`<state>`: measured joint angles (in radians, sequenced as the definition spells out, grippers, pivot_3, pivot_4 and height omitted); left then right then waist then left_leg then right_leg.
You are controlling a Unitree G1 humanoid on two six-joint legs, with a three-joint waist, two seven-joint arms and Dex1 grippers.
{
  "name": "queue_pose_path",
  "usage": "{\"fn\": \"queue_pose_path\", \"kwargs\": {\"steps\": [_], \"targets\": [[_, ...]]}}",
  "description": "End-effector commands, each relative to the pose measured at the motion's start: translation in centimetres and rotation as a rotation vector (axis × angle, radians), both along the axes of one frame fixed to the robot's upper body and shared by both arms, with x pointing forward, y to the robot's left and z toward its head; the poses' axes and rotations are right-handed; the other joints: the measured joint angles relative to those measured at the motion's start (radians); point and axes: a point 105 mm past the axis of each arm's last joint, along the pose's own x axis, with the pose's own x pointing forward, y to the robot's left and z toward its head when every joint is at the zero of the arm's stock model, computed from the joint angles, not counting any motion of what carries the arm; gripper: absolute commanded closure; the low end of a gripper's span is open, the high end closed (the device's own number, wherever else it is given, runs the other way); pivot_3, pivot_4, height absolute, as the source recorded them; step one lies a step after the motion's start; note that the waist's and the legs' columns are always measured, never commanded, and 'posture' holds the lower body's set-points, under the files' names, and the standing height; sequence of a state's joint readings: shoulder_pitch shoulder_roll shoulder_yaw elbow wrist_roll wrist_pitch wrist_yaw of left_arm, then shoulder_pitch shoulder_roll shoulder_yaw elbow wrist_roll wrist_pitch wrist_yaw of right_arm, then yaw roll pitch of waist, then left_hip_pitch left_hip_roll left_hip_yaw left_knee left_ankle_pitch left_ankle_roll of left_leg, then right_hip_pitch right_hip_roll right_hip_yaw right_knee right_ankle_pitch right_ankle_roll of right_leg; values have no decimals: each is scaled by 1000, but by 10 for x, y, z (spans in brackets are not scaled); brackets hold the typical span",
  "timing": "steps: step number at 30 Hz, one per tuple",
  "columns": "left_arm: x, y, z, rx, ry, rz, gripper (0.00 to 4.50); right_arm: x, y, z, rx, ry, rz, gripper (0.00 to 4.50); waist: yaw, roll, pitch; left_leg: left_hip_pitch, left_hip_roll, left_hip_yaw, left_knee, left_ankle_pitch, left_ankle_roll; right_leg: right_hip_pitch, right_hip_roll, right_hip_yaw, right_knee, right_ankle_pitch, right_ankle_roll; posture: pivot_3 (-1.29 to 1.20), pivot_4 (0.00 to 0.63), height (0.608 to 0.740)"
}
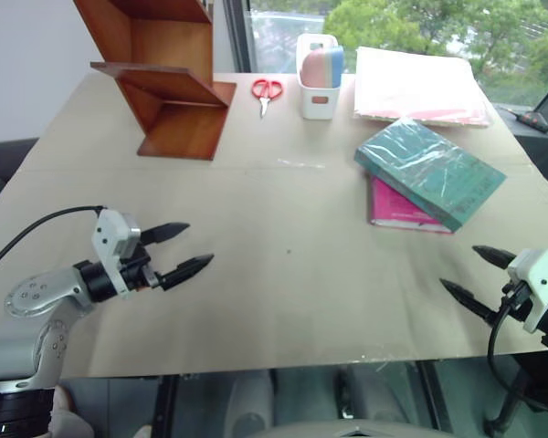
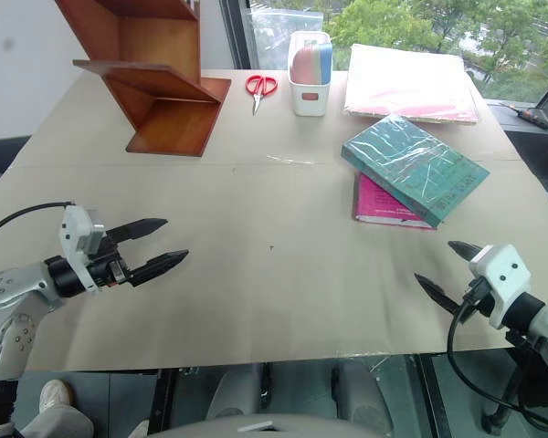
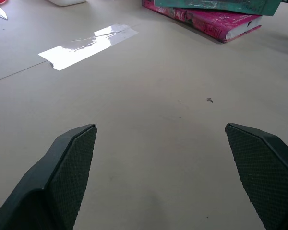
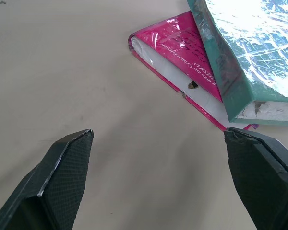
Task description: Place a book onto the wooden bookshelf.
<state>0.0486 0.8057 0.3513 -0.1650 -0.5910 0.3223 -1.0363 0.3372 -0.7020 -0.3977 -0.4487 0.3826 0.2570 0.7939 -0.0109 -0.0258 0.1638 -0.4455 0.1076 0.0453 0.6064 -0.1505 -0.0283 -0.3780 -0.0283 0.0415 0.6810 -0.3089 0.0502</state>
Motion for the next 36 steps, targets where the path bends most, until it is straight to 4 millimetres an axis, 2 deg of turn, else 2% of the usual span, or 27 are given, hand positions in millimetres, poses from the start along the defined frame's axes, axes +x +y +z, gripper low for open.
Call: {"fn": "queue_pose_path", "kwargs": {"steps": [1,3,4,9,11,13,18,22,26,28,30,32,36], "targets": [[-1,-8,17,-1,-62,-46,0,1,0,9,-16,-36,-4,268,0,0,0,0,0,0,0,0,0,0,0,0,0,0,0,0,150,740],[-1,-19,22,-23,-80,-96,0,3,-2,10,-14,-38,-20,725,2,0,0,0,0,0,0,0,0,0,0,0,0,0,0,0,150,740],[-1,-22,22,-24,-85,-113,0,3,-3,9,-17,-39,-29,1097,3,0,0,0,0,0,0,0,0,0,0,0,0,0,0,0,150,740],[2,-35,27,-46,-88,-156,0,10,-13,10,-47,-56,-103,3410,1,0,0,0,0,0,1,0,0,0,0,0,0,0,0,0,150,740],[0,-41,33,-78,-91,-200,0,14,-22,7,-87,-46,-158,4468,0,0,0,0,0,0,1,0,0,0,0,0,0,0,0,0,150,740],[-6,-52,40,-96,-101,-283,0,20,-38,6,-174,-53,-257,4468,0,0,0,0,0,0,1,0,0,0,0,0,0,0,0,0,150,740],[-9,-74,58,-93,-176,-371,0,36,-67,6,-212,-8,-397,4468,0,0,0,-1,0,0,2,0,0,0,0,0,1,0,0,0,150,740],[-12,-87,67,-112,-189,-425,0,58,-73,4,-242,-12,-454,4468,-3,1,0,-1,0,0,3,0,0,0,1,1,2,0,0,0,150,740],[-11,-91,68,-114,-186,-437,0,86,-57,7,-229,-58,-445,4468,-6,1,0,0,0,0,4,0,0,-1,2,2,4,0,1,0,150,740],[-11,-91,68,-112,-186,-437,0,92,-52,9,-222,-71,-436,4468,-4,2,0,0,0,0,4,0,0,-1,2,2,5,0,0,0,150,740],[-10,-90,67,-114,-193,-416,0,101,-33,10,-188,-90,-385,4468,1,1,0,-1,0,0,4,0,0,-1,2,2,5,0,1,0,150,740],[-10,-89,66,-117,-192,-403,0,105,-13,12,-150,-109,-319,4468,0,2,0,-1,0,0,4,0,0,-1,2,2,5,0,1,0,150,740],[-11,-85,62,-115,-189,-384,0,103,4,16,-127,-116,-257,4468,0,2,0,-1,0,0,4,0,0,-1,2,2,5,0,1,0,150,740]]}}
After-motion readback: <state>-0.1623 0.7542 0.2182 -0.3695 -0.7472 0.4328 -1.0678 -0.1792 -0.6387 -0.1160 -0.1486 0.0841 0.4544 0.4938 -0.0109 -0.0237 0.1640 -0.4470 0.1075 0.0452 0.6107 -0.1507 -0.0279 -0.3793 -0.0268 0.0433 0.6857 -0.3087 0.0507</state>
